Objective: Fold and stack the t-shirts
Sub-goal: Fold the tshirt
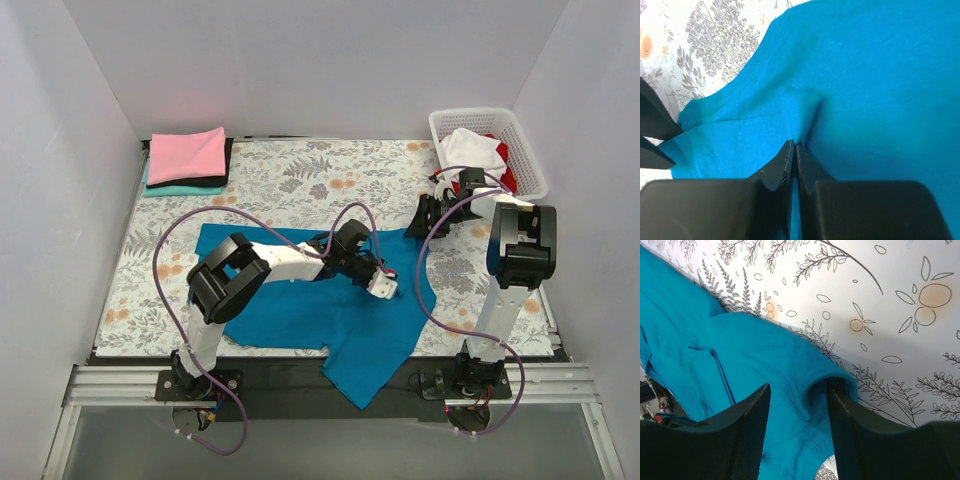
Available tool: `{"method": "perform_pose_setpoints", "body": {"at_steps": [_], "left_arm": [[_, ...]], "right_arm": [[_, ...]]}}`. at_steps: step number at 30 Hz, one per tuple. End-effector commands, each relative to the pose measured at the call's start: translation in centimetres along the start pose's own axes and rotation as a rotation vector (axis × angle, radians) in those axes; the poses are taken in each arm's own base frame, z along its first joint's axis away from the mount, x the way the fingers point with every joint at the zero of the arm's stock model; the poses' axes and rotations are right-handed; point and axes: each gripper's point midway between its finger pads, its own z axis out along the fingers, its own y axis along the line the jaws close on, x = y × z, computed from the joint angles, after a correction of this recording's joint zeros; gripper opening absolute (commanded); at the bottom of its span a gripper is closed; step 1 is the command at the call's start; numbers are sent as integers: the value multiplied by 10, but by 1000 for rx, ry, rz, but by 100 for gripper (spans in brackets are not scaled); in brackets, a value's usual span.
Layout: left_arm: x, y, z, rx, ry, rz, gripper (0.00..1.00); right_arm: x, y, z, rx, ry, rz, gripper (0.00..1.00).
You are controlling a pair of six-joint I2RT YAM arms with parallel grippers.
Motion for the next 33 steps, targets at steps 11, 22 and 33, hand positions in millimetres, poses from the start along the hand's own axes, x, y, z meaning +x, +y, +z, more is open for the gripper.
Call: {"method": "perform_pose_setpoints", "body": {"at_steps": [11,22,33], "left_arm": [[-66,6,-36,-28,-137,74,0],[-39,-19,-27,24,-88,59,0],[-36,-31,-28,40,-87,35,15]], "right_arm": [[-7,-23,-9,57,-22,64,60],[-7,-20,-12,53,-30,72,41],[-9,-13,-23,75,-38,71,29]]}}
